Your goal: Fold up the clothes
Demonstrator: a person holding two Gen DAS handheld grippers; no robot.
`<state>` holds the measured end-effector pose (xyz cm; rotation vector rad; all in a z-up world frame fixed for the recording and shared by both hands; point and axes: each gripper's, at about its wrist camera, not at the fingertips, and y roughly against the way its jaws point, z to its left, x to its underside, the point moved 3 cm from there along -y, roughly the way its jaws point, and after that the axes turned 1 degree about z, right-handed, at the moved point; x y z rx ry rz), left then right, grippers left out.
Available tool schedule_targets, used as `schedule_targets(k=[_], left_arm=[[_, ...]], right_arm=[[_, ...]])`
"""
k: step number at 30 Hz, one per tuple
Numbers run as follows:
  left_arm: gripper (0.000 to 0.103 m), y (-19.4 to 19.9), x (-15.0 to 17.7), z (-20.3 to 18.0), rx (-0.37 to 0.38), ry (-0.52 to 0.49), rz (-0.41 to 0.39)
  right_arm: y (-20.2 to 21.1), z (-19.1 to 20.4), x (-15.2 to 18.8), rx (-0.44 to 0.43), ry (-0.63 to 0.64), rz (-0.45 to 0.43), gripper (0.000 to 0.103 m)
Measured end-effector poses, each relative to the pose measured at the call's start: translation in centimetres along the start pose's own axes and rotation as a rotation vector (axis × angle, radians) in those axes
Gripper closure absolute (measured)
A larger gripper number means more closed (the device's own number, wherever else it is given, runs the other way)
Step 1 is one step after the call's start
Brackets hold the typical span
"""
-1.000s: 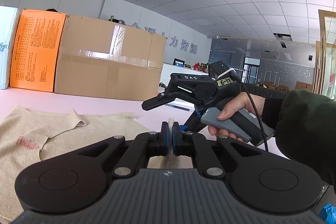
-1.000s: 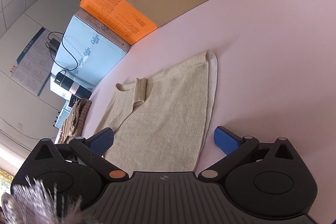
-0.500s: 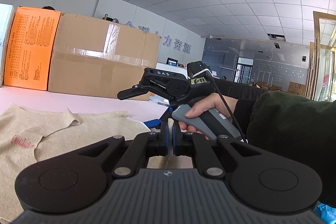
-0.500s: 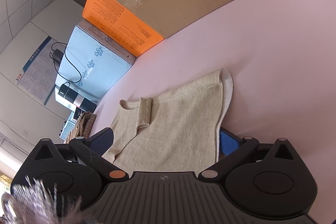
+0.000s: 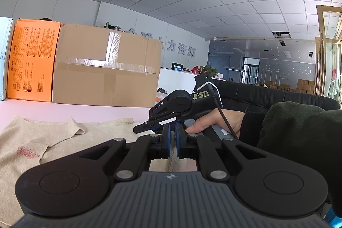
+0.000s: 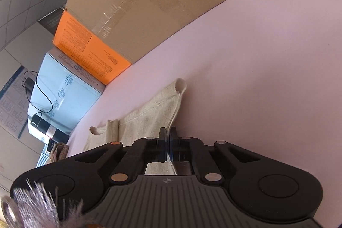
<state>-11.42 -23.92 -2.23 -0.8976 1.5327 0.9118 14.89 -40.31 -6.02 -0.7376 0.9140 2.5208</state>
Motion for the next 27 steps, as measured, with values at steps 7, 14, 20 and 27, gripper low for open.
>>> schedule_targets(k=[7,14,20,27], left_arm=[[0.099,1.2,-0.7,0.6,-0.027,0.019,0.003],[0.099,5.4,-2.2,3.4,-0.107,0.109,-0.029],[0.099,12.0,-2.9,7.0,-0.248,0.103,-0.117],[0.099,16.4,-0.4,11.6,-0.408,0.113,-0.052]], right_arm=[[1.0,2.3,0.5,0.0,0.017,-0.039,0.1],[1.3,7.0,-0.1,-0.074,0.036,-0.066,0.1],[-3.9,14.1,0.5,-0.146,0.115,0.015,0.1],[-10.5,19.2,2.7,-0.109,0.131,0.13,0.095]])
